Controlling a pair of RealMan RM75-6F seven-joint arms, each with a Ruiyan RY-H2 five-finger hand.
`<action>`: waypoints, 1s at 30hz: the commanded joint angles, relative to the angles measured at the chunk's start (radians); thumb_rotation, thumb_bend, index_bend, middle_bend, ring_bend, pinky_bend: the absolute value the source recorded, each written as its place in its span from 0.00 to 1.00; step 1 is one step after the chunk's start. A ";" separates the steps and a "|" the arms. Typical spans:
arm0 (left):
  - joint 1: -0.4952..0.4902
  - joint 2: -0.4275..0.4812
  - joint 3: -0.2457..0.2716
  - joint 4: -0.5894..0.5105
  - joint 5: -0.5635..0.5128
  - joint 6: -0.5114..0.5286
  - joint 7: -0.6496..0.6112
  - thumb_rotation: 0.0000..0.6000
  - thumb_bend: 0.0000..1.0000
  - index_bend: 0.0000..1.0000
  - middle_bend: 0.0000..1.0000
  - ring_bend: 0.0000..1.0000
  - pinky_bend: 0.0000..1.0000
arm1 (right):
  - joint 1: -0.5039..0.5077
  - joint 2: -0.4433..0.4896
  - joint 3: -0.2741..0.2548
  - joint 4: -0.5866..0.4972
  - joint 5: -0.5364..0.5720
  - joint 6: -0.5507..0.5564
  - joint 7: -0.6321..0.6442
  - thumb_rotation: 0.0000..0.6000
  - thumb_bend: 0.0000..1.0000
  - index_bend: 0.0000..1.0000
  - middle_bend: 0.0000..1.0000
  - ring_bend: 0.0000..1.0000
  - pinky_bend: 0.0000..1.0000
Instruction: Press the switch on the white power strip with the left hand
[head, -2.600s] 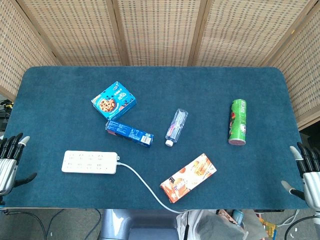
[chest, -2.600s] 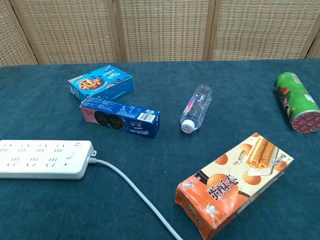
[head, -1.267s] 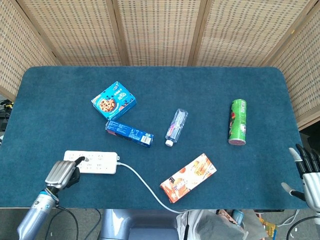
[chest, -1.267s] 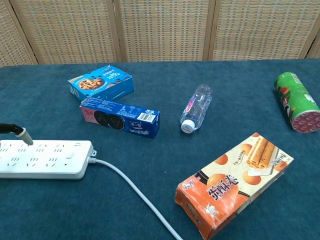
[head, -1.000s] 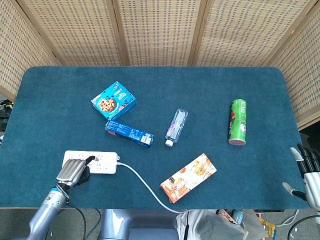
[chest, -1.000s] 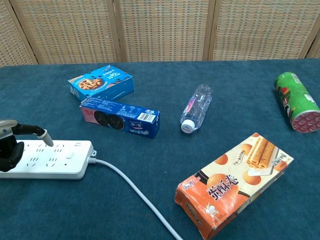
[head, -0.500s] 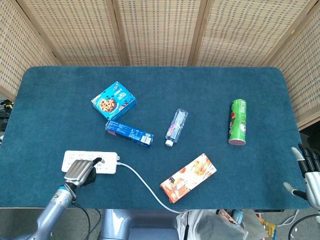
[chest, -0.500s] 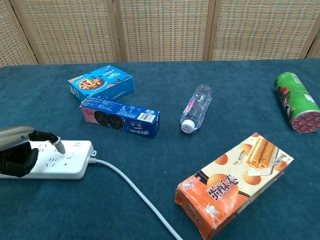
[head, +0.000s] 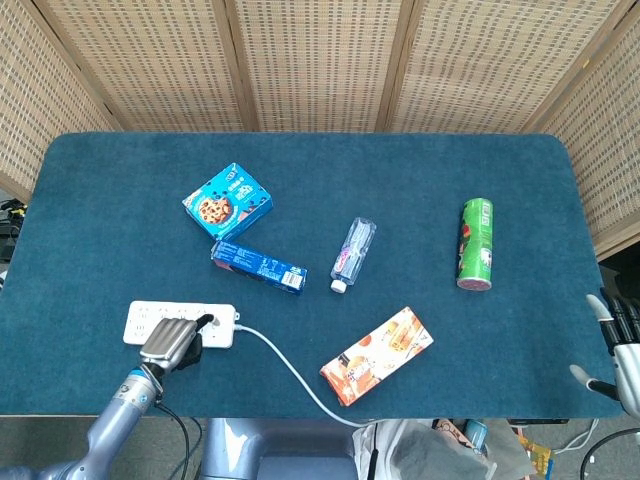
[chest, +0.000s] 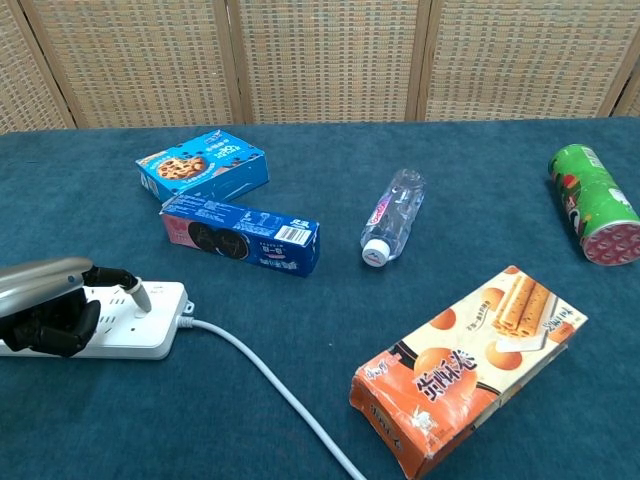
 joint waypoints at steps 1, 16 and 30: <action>-0.007 0.000 0.007 -0.001 -0.019 0.001 0.017 1.00 1.00 0.28 1.00 1.00 1.00 | -0.001 0.000 0.000 0.002 0.000 0.002 0.003 1.00 0.00 0.00 0.00 0.00 0.00; 0.060 0.061 -0.021 -0.057 0.194 0.192 -0.181 1.00 1.00 0.28 1.00 1.00 1.00 | -0.002 -0.003 -0.002 0.012 -0.006 0.007 0.009 1.00 0.00 0.00 0.00 0.00 0.00; 0.261 0.292 0.042 -0.024 0.428 0.509 -0.254 1.00 0.00 0.00 0.00 0.00 0.00 | -0.010 -0.001 -0.006 0.005 -0.021 0.032 0.014 1.00 0.00 0.00 0.00 0.00 0.00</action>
